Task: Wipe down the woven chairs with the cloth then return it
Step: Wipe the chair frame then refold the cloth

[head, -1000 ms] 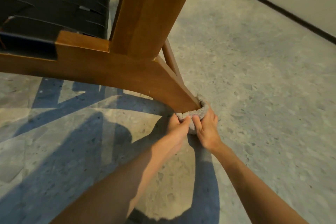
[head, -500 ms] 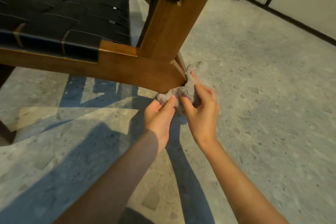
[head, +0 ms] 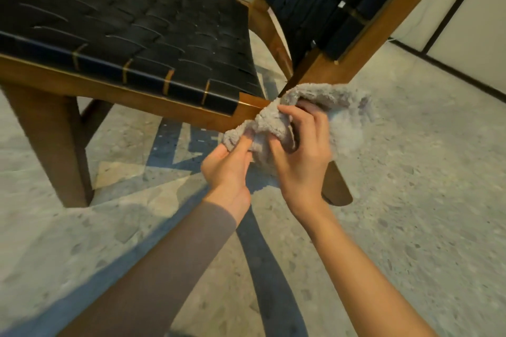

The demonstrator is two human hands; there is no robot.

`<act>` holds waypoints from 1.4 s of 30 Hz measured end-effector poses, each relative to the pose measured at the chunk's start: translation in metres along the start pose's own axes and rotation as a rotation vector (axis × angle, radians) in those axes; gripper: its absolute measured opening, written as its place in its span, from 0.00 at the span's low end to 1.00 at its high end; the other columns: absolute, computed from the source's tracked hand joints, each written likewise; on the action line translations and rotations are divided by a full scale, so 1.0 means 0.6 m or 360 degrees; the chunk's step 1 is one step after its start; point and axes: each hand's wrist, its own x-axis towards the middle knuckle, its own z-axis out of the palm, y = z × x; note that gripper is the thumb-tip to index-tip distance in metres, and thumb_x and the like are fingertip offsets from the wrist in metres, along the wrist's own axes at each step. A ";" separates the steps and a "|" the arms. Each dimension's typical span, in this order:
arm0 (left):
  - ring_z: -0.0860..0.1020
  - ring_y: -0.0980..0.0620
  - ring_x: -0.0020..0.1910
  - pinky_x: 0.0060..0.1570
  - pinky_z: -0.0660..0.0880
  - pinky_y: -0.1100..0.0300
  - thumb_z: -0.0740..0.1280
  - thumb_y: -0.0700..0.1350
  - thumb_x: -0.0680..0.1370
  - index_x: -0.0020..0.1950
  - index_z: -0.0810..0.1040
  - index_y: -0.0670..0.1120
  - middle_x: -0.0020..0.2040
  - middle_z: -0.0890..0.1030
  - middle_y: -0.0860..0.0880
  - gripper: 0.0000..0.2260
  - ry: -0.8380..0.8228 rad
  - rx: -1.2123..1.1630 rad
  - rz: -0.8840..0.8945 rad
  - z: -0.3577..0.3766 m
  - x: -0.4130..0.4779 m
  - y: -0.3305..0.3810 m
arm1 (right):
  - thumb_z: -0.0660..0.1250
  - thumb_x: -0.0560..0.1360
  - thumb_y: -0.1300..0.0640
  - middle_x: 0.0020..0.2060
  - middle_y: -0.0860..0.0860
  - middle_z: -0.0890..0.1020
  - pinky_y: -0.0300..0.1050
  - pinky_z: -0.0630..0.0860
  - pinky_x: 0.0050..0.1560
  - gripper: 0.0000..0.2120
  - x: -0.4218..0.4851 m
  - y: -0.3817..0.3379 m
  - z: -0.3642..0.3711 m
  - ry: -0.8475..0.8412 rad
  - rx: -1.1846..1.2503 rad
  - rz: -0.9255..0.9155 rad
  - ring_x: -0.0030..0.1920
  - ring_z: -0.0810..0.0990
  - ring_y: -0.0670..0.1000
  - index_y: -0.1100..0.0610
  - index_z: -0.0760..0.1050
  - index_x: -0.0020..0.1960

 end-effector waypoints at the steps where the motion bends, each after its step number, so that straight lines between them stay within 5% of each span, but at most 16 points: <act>1: 0.81 0.60 0.40 0.36 0.75 0.66 0.77 0.42 0.68 0.36 0.81 0.49 0.32 0.83 0.57 0.06 0.0005 -0.0016 0.0019 -0.004 0.001 0.008 | 0.72 0.70 0.65 0.58 0.57 0.75 0.45 0.71 0.60 0.19 0.006 -0.004 0.002 -0.0040 -0.0022 -0.0048 0.61 0.72 0.52 0.60 0.75 0.60; 7: 0.83 0.58 0.39 0.31 0.75 0.69 0.74 0.38 0.71 0.40 0.82 0.48 0.36 0.84 0.53 0.06 0.0035 -0.0162 0.0154 -0.034 0.015 0.047 | 0.74 0.68 0.65 0.56 0.50 0.79 0.27 0.64 0.61 0.20 0.054 -0.036 0.024 -0.0302 0.0046 -0.0183 0.58 0.71 0.41 0.60 0.78 0.60; 17: 0.82 0.60 0.39 0.32 0.74 0.71 0.75 0.40 0.70 0.36 0.82 0.51 0.34 0.84 0.56 0.07 0.0071 -0.0179 0.0236 -0.060 0.033 0.063 | 0.74 0.68 0.67 0.53 0.48 0.81 0.43 0.75 0.61 0.18 0.078 -0.071 0.027 -0.0438 0.0334 -0.0041 0.57 0.79 0.45 0.57 0.79 0.57; 24: 0.81 0.63 0.36 0.32 0.73 0.72 0.75 0.41 0.71 0.36 0.81 0.53 0.32 0.83 0.58 0.08 0.0221 -0.0206 0.0376 -0.088 0.040 0.112 | 0.71 0.72 0.67 0.55 0.48 0.81 0.35 0.73 0.60 0.13 0.101 -0.134 0.082 -0.0655 0.0566 0.0008 0.58 0.78 0.41 0.58 0.80 0.55; 34: 0.82 0.60 0.38 0.36 0.76 0.66 0.76 0.44 0.69 0.43 0.84 0.49 0.34 0.83 0.57 0.04 0.0557 -0.0233 0.0732 -0.165 0.059 0.221 | 0.72 0.72 0.60 0.52 0.49 0.83 0.44 0.76 0.59 0.10 0.150 -0.254 0.189 -0.0861 0.0661 -0.0251 0.56 0.80 0.43 0.58 0.81 0.54; 39: 0.83 0.60 0.37 0.34 0.76 0.67 0.77 0.46 0.68 0.30 0.80 0.55 0.32 0.83 0.58 0.09 0.0598 -0.0369 0.0787 -0.198 0.051 0.258 | 0.73 0.71 0.58 0.56 0.48 0.81 0.40 0.72 0.63 0.11 0.178 -0.309 0.224 -0.1046 0.0732 -0.0289 0.59 0.77 0.41 0.56 0.81 0.53; 42: 0.84 0.56 0.42 0.41 0.80 0.61 0.78 0.43 0.67 0.40 0.83 0.50 0.40 0.85 0.53 0.06 0.0603 -0.0425 0.0933 -0.232 0.055 0.291 | 0.72 0.71 0.47 0.67 0.46 0.73 0.38 0.59 0.67 0.12 0.189 -0.316 0.231 -0.1006 0.0448 -0.0457 0.69 0.66 0.45 0.44 0.79 0.54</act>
